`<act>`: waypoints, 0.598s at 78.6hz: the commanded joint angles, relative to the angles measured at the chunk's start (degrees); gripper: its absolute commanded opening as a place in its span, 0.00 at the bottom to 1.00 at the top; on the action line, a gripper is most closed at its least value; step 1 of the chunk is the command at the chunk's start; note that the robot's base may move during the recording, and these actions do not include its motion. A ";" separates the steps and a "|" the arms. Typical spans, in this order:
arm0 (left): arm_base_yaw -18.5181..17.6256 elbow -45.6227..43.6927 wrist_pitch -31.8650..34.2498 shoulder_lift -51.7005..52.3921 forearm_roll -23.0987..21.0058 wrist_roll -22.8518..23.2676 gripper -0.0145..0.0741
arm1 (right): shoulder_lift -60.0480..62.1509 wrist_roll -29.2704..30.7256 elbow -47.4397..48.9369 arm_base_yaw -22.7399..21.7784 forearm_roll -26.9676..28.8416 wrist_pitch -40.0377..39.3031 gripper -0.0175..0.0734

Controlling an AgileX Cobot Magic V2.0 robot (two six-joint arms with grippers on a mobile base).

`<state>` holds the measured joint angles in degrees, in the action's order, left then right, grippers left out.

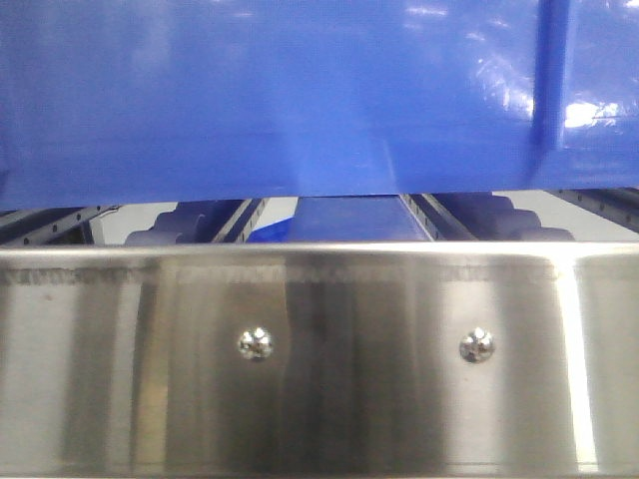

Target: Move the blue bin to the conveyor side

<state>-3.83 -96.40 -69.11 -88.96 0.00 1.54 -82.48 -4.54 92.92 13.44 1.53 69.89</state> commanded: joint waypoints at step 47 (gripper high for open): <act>0.08 0.09 -0.85 20.66 0.00 -0.08 0.15 | 18.91 0.32 -0.04 -0.09 -0.36 0.07 0.10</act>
<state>-3.83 -95.52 -72.80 -71.79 -0.92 2.11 -67.57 -4.54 92.21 13.44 3.74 72.98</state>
